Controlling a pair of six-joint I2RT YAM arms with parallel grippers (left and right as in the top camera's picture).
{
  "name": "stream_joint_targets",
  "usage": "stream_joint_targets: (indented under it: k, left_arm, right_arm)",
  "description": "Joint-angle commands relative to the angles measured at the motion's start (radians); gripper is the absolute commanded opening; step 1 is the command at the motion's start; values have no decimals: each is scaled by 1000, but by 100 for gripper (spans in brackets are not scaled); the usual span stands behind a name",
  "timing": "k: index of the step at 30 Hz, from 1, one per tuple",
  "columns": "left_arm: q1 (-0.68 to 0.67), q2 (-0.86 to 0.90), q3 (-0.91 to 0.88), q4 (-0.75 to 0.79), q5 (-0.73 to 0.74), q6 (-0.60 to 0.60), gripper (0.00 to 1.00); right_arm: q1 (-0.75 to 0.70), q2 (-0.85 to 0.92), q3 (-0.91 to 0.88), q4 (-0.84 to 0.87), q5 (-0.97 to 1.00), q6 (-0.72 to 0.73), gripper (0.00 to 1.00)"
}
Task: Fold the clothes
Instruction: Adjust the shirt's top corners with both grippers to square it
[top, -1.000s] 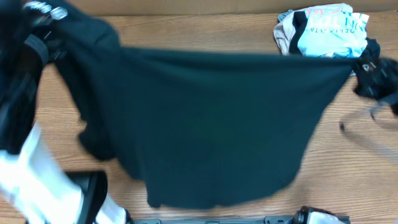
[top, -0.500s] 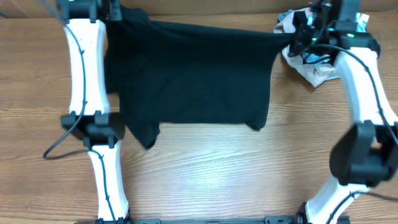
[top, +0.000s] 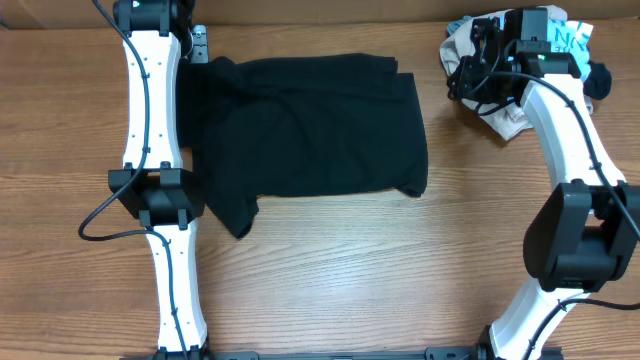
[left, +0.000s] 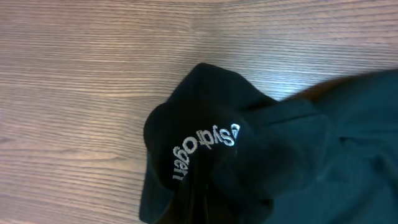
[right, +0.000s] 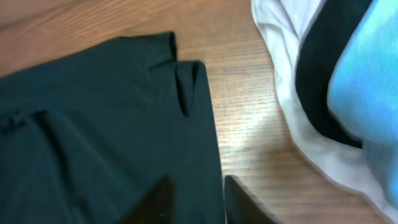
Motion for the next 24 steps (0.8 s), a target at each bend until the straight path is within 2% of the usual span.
stream_joint_targets:
  k: [1,4,6,12,24]
  left_arm:
    - [-1,-28,15,-3,82,-3,4]
    - [-3,-28,15,-13,112,-3,4]
    - [-6,-28,15,-21,120,-3,4]
    - [-6,-25,15,-37,121,-4,4]
    - [-8,-25,15,-66,127,-4,4]
  right_arm:
    - [29,-23,4,73,-9,-2,40]
    - [68,-19,4,129,10,-6,51]
    - [97,-11,4,164,35,-6,54]
    - [164,55,4,277,93,-5,55]
    - [171,296,5,493,76,29,54]
